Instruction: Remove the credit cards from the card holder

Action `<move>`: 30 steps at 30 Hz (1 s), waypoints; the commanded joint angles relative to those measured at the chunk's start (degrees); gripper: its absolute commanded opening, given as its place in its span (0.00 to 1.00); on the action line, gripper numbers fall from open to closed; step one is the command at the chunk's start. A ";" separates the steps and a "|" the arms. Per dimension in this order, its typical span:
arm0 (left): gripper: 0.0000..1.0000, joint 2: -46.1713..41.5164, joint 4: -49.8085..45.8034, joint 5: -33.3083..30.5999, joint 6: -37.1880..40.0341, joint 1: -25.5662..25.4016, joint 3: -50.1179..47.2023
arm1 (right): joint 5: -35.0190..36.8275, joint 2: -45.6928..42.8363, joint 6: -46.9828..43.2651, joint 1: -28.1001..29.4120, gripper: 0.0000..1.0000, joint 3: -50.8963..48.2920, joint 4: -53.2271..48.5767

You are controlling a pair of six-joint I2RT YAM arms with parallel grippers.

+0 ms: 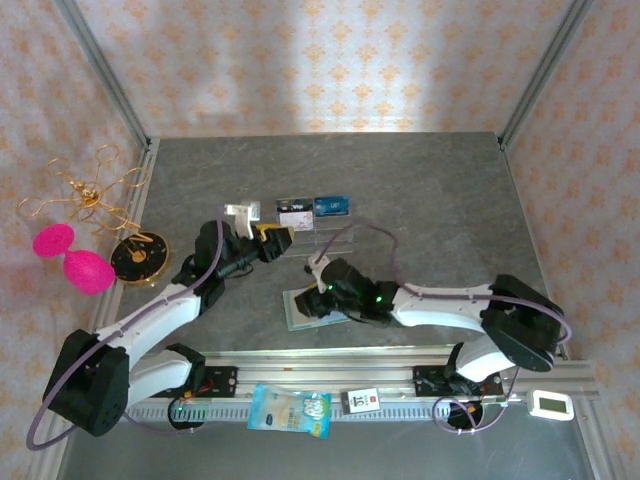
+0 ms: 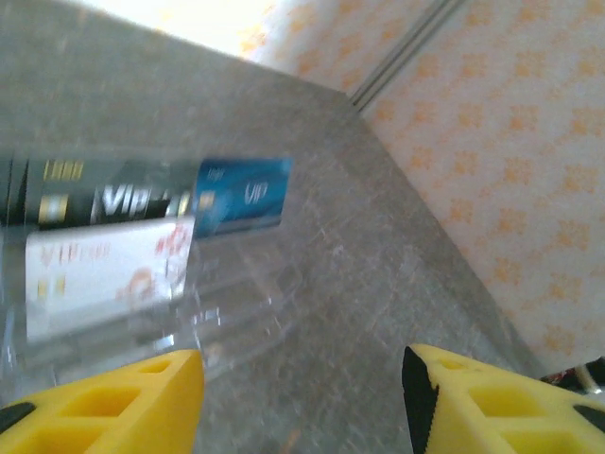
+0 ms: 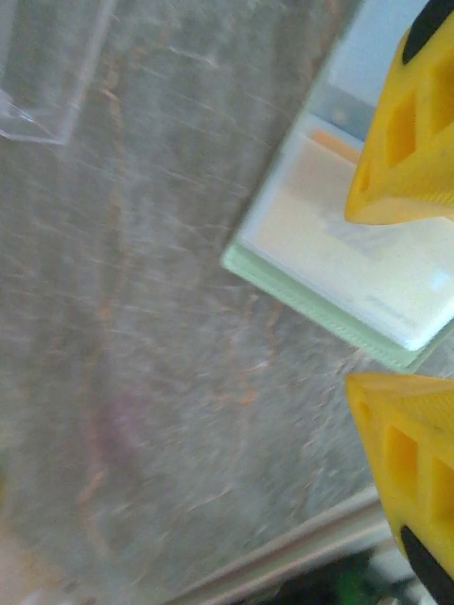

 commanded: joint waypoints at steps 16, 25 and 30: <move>0.56 -8.87 0.78 -7.65 -11.55 -1.27 -8.79 | 20.01 17.80 -0.72 7.56 0.39 11.70 -15.14; 0.41 -8.17 -1.98 -8.82 -11.30 -5.78 -10.31 | 18.74 13.38 6.13 6.74 0.00 7.47 -5.82; 0.11 -7.90 -5.15 -11.44 -11.88 -10.12 -12.30 | 14.79 8.16 9.61 5.21 0.00 2.77 3.23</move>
